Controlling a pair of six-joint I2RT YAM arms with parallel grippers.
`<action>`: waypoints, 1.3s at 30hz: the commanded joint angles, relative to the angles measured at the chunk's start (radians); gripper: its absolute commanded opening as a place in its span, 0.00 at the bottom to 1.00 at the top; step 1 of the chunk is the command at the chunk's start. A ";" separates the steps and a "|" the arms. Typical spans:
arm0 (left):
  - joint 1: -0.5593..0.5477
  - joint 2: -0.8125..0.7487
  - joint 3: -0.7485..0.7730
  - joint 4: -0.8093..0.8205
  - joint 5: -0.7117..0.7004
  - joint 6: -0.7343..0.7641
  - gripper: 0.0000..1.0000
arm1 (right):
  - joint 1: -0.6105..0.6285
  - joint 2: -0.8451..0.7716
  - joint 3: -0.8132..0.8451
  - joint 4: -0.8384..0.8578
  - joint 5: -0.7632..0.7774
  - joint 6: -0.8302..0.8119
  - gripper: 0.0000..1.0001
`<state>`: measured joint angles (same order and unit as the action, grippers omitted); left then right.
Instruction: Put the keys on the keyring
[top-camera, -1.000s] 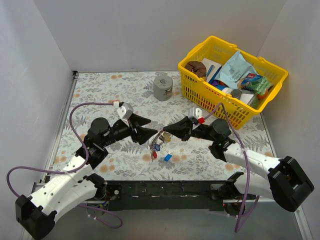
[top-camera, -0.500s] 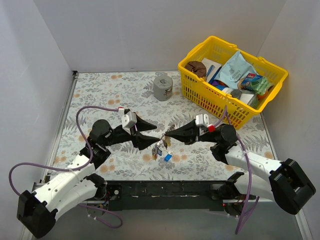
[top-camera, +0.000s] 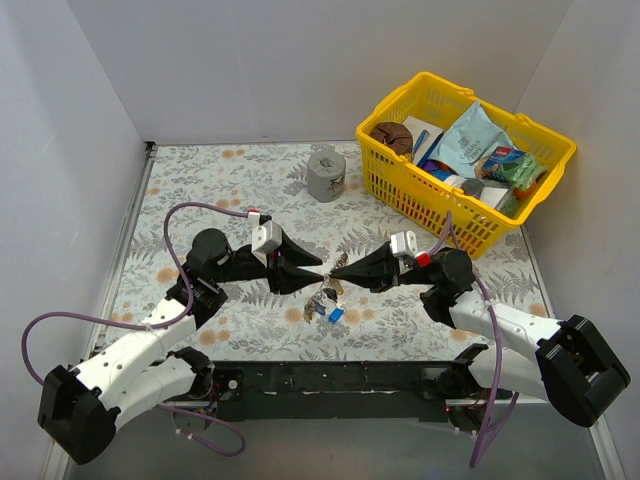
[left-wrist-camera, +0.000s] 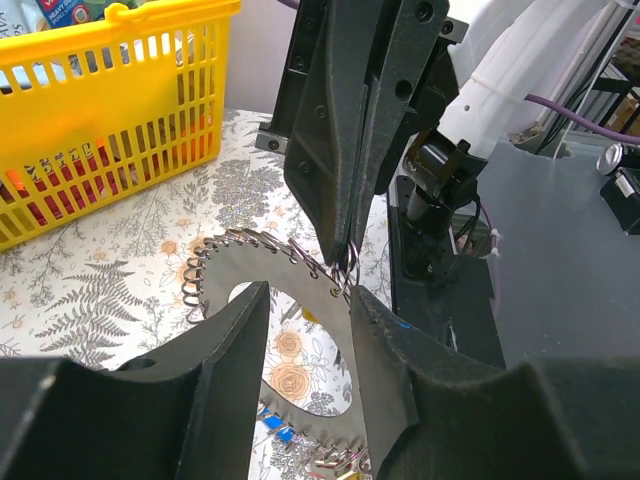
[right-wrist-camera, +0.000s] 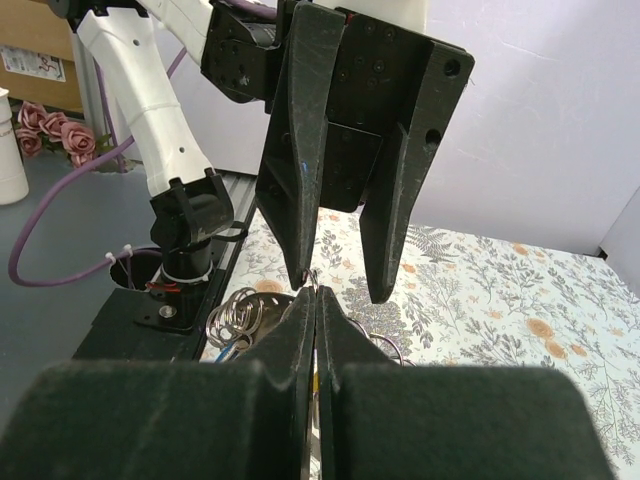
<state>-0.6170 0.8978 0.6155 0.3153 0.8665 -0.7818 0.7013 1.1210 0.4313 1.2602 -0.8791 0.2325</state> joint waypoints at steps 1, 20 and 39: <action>0.000 0.000 0.041 0.007 0.040 0.012 0.37 | 0.001 -0.001 0.015 0.110 0.005 -0.004 0.01; 0.000 0.007 0.041 0.034 0.085 -0.013 0.38 | 0.003 -0.004 0.009 0.091 0.022 -0.012 0.01; 0.000 0.052 0.067 0.034 0.052 -0.051 0.11 | 0.003 -0.012 -0.008 0.084 0.026 -0.012 0.01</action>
<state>-0.6174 0.9657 0.6506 0.3389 0.9489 -0.8333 0.7006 1.1210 0.4271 1.2598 -0.8627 0.2295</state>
